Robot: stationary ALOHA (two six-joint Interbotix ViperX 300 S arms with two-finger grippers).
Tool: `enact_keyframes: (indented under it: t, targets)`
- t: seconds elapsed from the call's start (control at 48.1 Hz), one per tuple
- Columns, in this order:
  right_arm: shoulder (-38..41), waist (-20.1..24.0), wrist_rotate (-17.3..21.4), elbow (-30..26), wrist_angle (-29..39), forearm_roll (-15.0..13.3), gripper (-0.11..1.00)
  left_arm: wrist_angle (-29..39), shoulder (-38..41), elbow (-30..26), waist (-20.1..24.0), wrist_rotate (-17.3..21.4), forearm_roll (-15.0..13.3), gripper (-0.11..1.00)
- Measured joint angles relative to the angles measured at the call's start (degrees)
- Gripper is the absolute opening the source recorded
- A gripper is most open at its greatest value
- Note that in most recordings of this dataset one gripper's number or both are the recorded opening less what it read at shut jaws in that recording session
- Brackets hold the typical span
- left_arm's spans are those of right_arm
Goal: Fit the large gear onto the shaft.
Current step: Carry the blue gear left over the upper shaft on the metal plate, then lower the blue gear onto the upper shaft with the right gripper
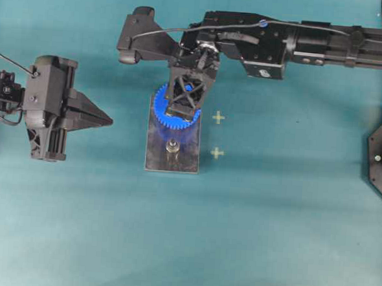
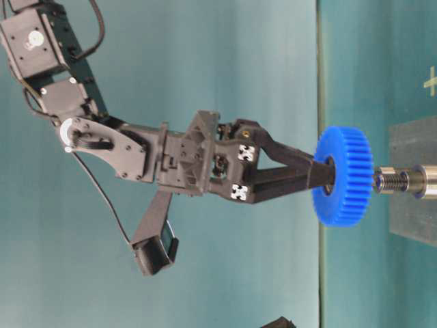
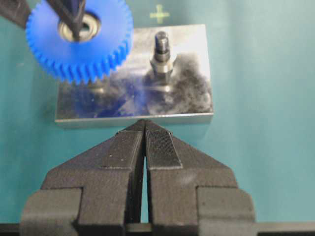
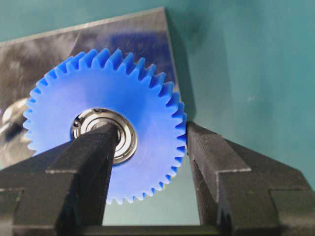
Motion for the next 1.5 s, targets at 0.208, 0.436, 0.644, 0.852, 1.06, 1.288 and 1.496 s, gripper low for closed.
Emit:
enact_keyframes:
  t: [0.208,0.436,0.644,0.852,1.06,1.288,1.496]
  targets:
    - [1.1,-0.1,0.0,-1.1,0.2,0.0,0.5,0.0,-0.1,-0.1,0.0,0.0,0.0,0.0]
    - [1.7,-0.2,0.1,-1.6,1.8,0.0,0.49,0.1,-0.1,-0.1,-0.1,0.0,0.0,0.0]
    - [1.7,-0.2,0.1,-1.6,1.3,0.0,0.49,0.1,0.0,-0.1,0.0,0.0,0.0,0.0]
    - [1.6,-0.2,0.2,-1.5,0.2,-0.1,0.49,0.2,-0.4,0.0,0.0,-0.3,0.0,0.0]
    - [1.5,-0.1,0.4,-1.6,0.8,-0.2,0.51,0.4,-2.4,1.4,0.0,-1.6,0.0,0.0]
    - [0.5,-0.2,0.9,-1.5,1.1,-1.1,0.79,0.5,-5.1,3.2,0.0,-3.8,0.0,0.0]
    - [-0.9,-0.2,0.9,-1.6,1.7,-2.8,0.78,0.6,-5.1,3.2,0.0,-4.6,0.0,0.0]
